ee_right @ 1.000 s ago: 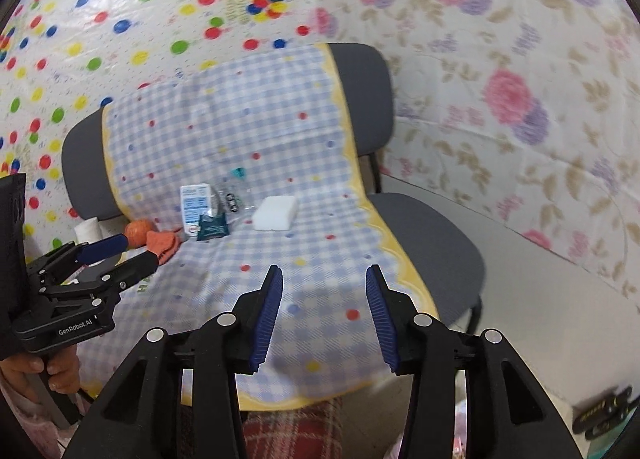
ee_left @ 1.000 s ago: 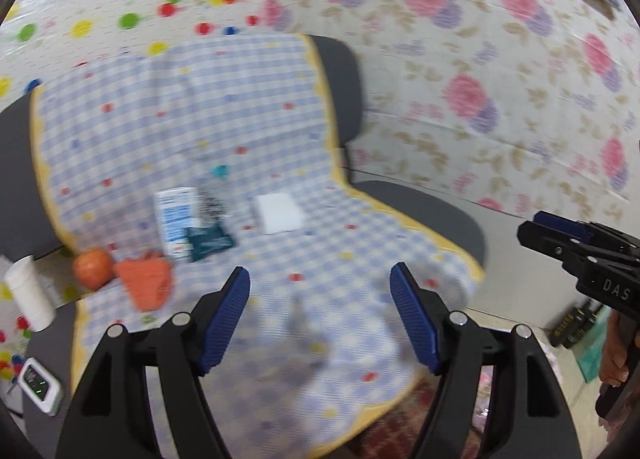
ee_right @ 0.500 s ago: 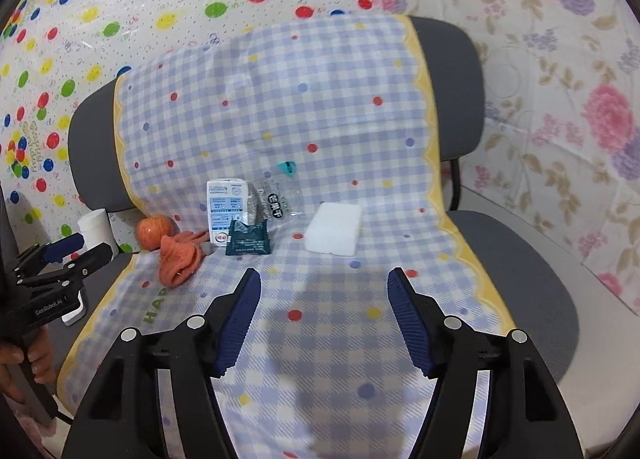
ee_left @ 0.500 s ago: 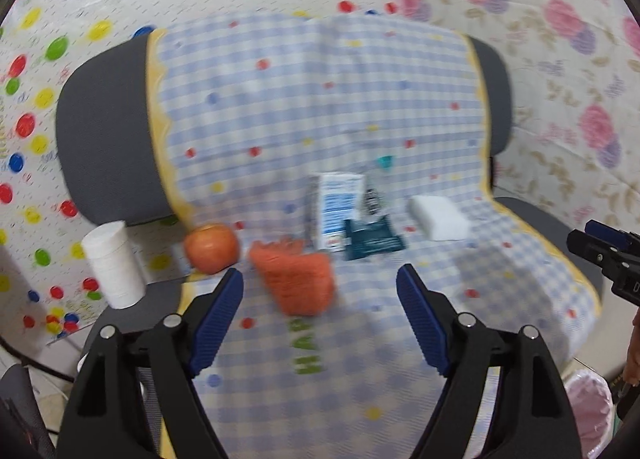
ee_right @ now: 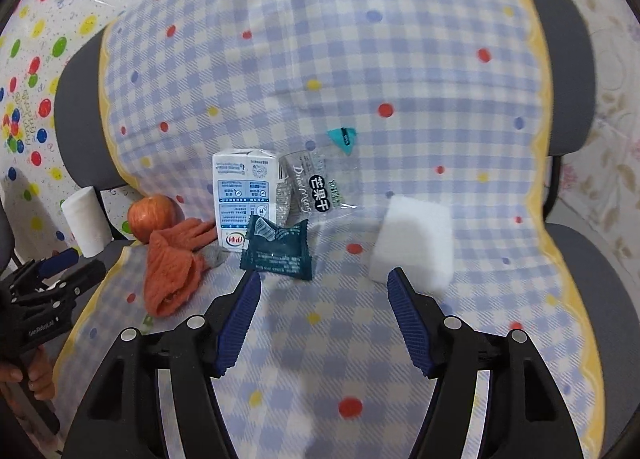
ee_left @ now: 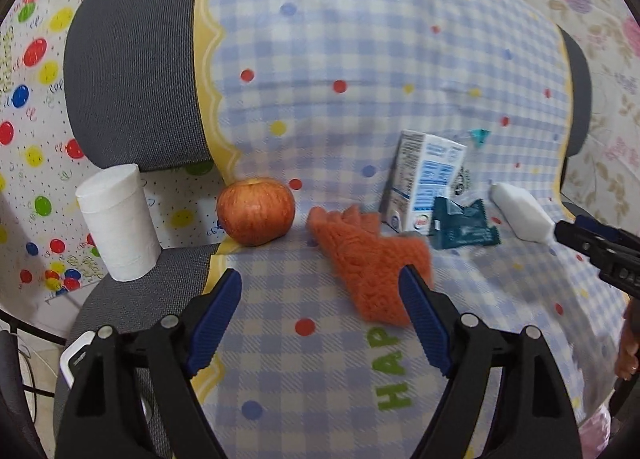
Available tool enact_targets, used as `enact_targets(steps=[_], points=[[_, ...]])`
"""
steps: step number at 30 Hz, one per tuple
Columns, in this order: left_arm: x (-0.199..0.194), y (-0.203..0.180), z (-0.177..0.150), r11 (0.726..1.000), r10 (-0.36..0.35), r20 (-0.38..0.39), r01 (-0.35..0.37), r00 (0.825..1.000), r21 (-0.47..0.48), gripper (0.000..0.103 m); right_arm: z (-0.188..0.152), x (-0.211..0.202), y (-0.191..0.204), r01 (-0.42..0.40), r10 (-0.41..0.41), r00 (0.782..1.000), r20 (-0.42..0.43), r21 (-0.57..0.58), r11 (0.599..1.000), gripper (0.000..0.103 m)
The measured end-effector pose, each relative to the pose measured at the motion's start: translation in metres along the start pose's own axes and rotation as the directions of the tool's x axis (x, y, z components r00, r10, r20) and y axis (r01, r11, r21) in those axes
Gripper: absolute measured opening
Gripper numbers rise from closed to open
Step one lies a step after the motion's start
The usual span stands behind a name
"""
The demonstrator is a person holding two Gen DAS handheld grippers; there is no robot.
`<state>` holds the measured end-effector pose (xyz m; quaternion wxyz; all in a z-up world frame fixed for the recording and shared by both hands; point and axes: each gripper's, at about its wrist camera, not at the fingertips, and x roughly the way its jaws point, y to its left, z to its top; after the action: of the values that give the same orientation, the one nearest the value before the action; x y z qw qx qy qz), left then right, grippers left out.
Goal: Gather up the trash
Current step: 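Grasp the dark teal snack packet with the right tool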
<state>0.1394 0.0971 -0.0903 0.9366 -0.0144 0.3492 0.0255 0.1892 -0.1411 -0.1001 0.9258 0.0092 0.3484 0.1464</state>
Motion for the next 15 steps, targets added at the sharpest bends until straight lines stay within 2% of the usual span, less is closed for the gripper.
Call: enact_targets(steps=[1, 3, 7, 11, 15], points=[[0.004, 0.001, 0.001, 1.000, 0.002, -0.002, -0.002, 1.000, -0.002, 0.079, 0.003, 0.009, 0.000, -0.005, 0.005, 1.000, -0.014, 0.003, 1.000, 0.066], [0.012, 0.001, 0.004, 1.000, 0.005, -0.009, -0.005, 1.000, 0.001, 0.079, 0.006, 0.025, 0.000, -0.022, 0.022, 0.999, -0.039, 0.007, 1.000, 0.058], [0.031, -0.002, 0.009, 1.000, -0.004, -0.039, 0.005, 0.999, 0.021, 0.079, 0.013, 0.058, 0.002, -0.064, 0.066, 0.993, -0.097, 0.020, 0.998, 0.056], [0.040, -0.006, 0.012, 0.999, -0.011, -0.050, 0.013, 0.999, 0.043, 0.079, 0.020, 0.075, 0.006, -0.100, 0.101, 0.988, -0.116, 0.020, 0.995, 0.057], [0.045, -0.006, 0.015, 0.999, -0.020, -0.058, 0.021, 0.998, 0.029, 0.079, 0.028, 0.092, 0.008, -0.129, 0.131, 0.980, -0.150, 0.024, 0.991, 0.066]])
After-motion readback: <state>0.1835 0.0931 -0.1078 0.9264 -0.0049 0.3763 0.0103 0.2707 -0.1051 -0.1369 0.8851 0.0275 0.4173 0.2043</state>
